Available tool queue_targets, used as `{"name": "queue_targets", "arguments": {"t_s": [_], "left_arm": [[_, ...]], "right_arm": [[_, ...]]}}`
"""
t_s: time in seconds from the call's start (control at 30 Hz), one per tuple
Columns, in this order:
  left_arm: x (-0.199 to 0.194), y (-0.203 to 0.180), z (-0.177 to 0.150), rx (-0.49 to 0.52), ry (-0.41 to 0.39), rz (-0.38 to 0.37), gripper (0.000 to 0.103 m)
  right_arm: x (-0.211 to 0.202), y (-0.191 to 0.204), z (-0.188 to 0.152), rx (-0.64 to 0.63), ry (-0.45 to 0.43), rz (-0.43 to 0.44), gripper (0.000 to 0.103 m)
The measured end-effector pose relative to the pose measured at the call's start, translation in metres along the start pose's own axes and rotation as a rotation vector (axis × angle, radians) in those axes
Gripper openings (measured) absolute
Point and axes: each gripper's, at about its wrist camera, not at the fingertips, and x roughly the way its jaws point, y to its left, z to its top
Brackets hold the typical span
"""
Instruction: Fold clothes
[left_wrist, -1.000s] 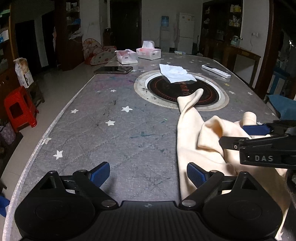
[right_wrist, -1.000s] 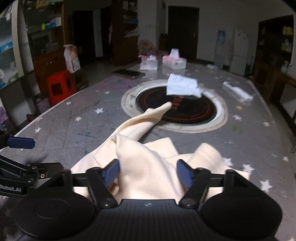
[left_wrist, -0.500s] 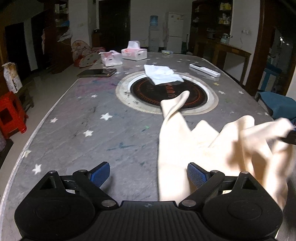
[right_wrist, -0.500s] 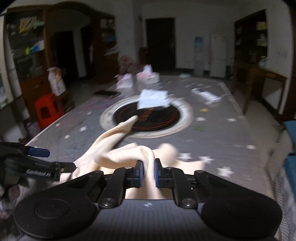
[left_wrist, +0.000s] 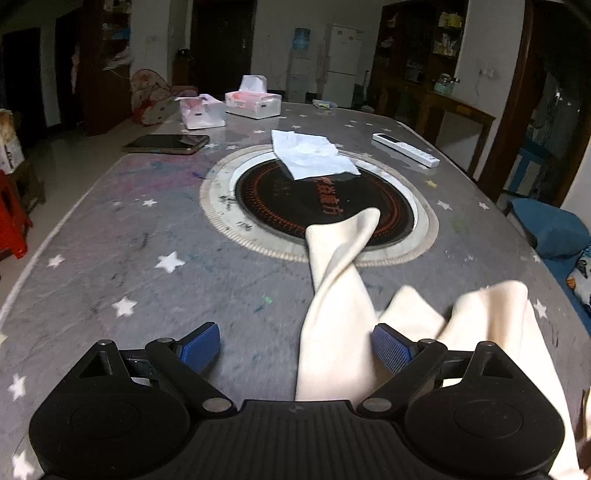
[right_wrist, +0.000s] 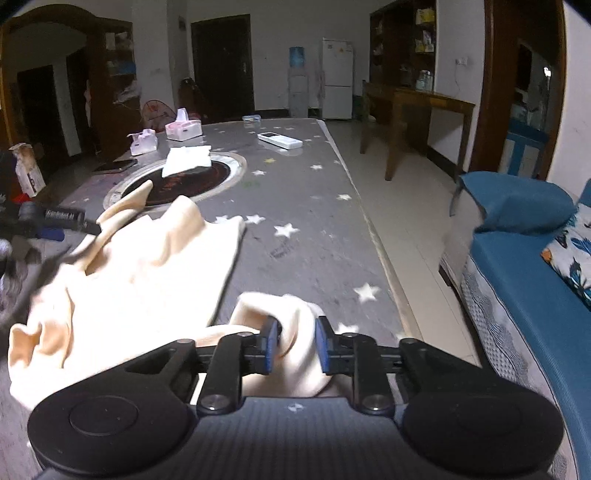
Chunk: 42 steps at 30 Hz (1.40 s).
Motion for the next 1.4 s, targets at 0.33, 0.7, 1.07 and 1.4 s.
{"name": "queue_targets", "arguments": {"t_s": [0.33, 0.7, 1.07, 1.4], "left_arm": [[0.025, -0.003, 0.007, 0.046, -0.009, -0.048, 0.036], [-0.035, 0.029, -0.008, -0.038, -0.105, -0.021, 0.002], [-0.157, 0.101, -0.057, -0.195, -0.256, 0.123, 0.002], [-0.228, 0.128, -0.119, -0.229, -0.227, 0.186, 0.002]], "right_arm": [[-0.015, 0.012, 0.007, -0.027, -0.043, 0.046, 0.05], [0.006, 0.033, -0.005, -0.06, 0.004, 0.096, 0.051], [0.005, 0.024, -0.015, -0.067, 0.015, 0.086, 0.058], [0.005, 0.019, 0.007, -0.069, -0.037, 0.085, 0.057]]}}
